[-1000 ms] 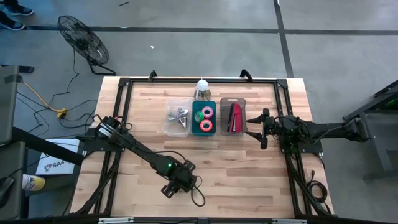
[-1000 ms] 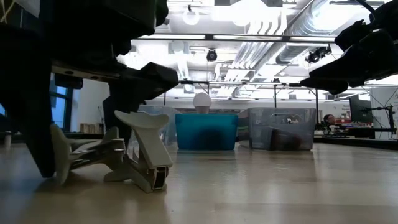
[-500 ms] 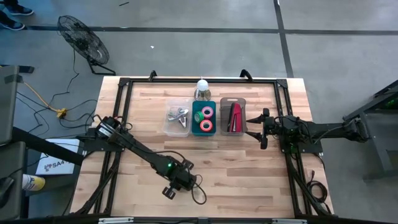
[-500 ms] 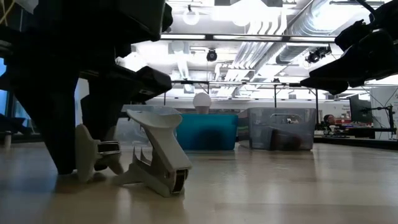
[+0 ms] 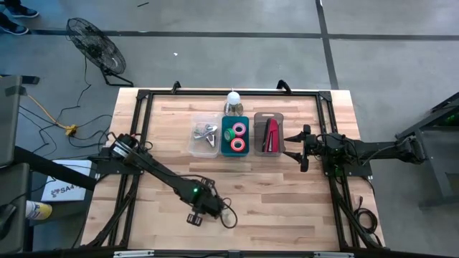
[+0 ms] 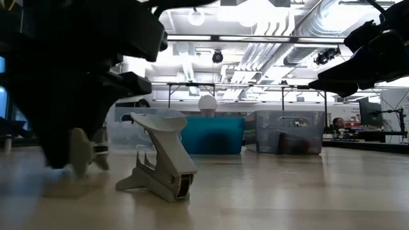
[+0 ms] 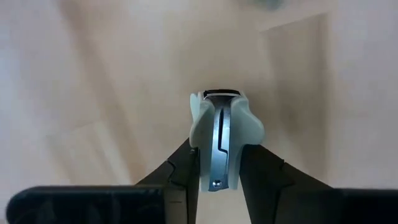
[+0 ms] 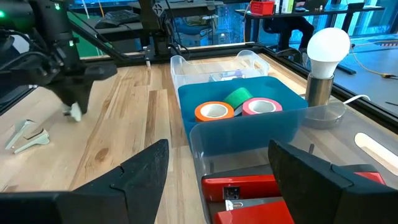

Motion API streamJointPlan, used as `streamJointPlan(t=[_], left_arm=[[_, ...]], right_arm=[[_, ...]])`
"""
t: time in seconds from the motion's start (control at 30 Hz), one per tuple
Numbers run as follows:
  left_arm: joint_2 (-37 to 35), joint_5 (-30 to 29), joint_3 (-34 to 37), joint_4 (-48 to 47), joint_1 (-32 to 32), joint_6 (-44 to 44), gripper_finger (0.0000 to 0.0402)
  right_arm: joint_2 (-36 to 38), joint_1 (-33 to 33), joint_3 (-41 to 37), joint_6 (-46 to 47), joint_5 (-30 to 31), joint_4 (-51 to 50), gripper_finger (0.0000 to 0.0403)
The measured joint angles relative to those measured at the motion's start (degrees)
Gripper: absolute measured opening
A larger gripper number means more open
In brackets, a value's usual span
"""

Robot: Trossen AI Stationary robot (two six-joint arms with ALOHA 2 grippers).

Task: Pick and place Stapler, Stapler remover, tape
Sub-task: Put the left gray staple remover into the transparent bin

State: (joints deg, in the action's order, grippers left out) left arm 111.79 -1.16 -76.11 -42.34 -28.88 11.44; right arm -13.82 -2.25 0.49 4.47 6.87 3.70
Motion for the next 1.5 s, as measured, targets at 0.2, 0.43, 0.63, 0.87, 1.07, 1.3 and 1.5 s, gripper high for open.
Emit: streamJointPlan(t=[0.2,0.43,0.63,0.87,1.07,1.3,1.5], left_arm=[[0.09,-6.8,-4.67,-8.63,0.06,0.91,0.0084],[-0.08,-9.26,-7.6,-16.57,2.28,0.87,0.0084],[-2.27,-9.69,-8.36,-19.91,6.29,0.82,0.0085],[-7.47,-12.26,-8.36,-22.82,12.63,0.66,0.0085],[-11.57,-15.25,-8.36,-23.99,18.86,0.88,0.0085],[-12.37,-17.69,-8.36,-24.57,26.25,3.94,0.0085],[-12.37,-17.7,-6.57,-24.24,32.52,13.5,0.0085]], right_arm=[[0.01,0.01,0.0,0.02,0.0,0.02,0.0268],[0.0,-0.01,0.02,0.0,0.0,0.0,0.0268],[0.01,0.01,0.0,0.01,0.0,-0.04,0.0268],[-0.05,0.01,0.0,0.01,0.0,0.05,0.0268],[0.0,0.01,0.02,0.02,0.0,0.02,0.0268],[-0.04,0.0,0.01,0.0,0.0,0.01,0.0268],[-0.04,0.0,0.0,0.0,0.0,0.01,0.0268]])
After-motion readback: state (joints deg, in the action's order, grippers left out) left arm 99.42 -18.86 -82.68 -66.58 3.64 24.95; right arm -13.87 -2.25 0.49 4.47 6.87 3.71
